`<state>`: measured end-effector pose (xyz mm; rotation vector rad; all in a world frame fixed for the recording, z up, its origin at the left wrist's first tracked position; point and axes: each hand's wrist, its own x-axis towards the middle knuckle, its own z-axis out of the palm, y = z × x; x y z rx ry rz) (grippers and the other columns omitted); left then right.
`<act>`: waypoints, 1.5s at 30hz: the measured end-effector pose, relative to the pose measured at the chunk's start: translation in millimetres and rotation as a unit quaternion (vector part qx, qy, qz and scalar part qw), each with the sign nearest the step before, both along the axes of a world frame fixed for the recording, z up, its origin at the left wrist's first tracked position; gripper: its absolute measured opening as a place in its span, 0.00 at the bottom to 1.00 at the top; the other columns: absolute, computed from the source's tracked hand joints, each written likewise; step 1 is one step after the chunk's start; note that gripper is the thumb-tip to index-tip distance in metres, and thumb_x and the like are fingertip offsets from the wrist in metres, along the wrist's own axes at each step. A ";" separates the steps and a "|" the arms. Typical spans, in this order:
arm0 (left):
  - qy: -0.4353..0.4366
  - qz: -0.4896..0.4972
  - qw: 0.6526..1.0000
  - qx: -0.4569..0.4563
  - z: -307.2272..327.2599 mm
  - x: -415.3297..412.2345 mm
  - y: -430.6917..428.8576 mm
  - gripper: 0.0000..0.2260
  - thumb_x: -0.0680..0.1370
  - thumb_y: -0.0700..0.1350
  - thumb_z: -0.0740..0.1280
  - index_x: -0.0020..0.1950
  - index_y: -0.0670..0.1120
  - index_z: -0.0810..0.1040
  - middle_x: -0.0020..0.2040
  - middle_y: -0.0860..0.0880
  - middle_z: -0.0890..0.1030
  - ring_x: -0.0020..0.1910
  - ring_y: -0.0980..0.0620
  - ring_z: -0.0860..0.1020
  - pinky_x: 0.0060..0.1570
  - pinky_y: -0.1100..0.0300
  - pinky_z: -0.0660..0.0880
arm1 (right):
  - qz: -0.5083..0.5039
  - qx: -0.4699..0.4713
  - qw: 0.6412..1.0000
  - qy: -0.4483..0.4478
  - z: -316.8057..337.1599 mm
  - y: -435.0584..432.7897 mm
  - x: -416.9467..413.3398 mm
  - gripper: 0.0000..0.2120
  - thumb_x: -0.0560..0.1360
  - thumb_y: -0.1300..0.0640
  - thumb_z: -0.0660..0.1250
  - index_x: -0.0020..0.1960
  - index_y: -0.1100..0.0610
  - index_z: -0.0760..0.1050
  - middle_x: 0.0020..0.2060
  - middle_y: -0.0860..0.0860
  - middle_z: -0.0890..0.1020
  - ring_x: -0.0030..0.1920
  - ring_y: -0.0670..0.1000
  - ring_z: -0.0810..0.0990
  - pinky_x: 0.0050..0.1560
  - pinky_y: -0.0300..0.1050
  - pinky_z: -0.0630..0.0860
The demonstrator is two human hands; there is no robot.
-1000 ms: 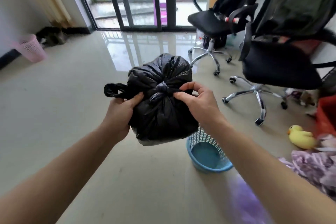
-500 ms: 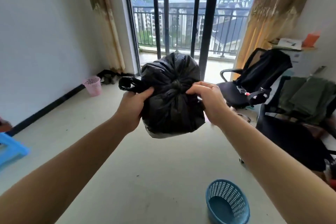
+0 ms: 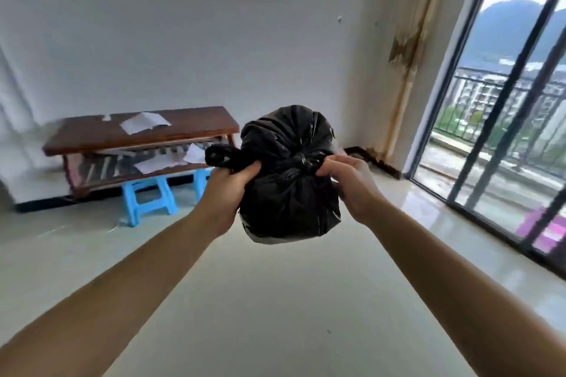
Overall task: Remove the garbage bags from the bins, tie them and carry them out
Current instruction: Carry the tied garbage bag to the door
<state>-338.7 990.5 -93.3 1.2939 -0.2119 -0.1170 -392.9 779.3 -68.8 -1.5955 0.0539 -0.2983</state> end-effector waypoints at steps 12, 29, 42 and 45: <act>0.101 0.453 0.885 0.033 -35.5 -294.2 257.5 0.07 0.79 0.41 0.70 0.55 0.41 0.84 0.52 0.45 0.87 0.54 0.47 0.85 0.58 0.52 0.78 | 0.451 0.054 0.885 0.099 -72.2 304.8 -101.4 0.13 0.71 0.67 0.68 0.32 0.53 0.76 0.31 0.50 0.78 0.36 0.49 0.77 0.42 0.43 0.73; 0.060 0.728 0.682 -0.008 -20.0 -720.2 553.5 0.08 0.79 0.41 0.70 0.58 0.44 0.82 0.53 0.47 0.87 0.53 0.49 0.85 0.56 0.54 0.78 | 0.732 -0.004 0.681 0.027 -36.9 736.4 -457.3 0.07 0.64 0.59 0.70 0.30 0.50 0.74 0.31 0.49 0.75 0.38 0.51 0.74 0.43 0.45 0.69; 0.143 0.843 0.417 0.307 -90.2 -907.7 770.7 0.23 0.71 0.54 0.77 0.59 0.53 0.70 0.57 0.51 0.73 0.60 0.47 0.75 0.62 0.50 0.74 | 0.740 -0.107 0.608 -0.266 -91.8 998.9 -615.7 0.14 0.69 0.66 0.72 0.39 0.47 0.73 0.43 0.47 0.77 0.41 0.47 0.76 0.43 0.47 0.77; 0.107 0.815 0.338 0.457 -100.6 -921.6 833.5 0.18 0.71 0.58 0.71 0.55 0.57 0.67 0.59 0.43 0.75 0.62 0.40 0.72 0.60 0.44 0.73 | 0.736 -0.100 0.600 -0.297 -112.4 1075.7 -627.8 0.08 0.69 0.61 0.70 0.40 0.49 0.74 0.43 0.46 0.77 0.42 0.51 0.77 0.45 0.52 0.78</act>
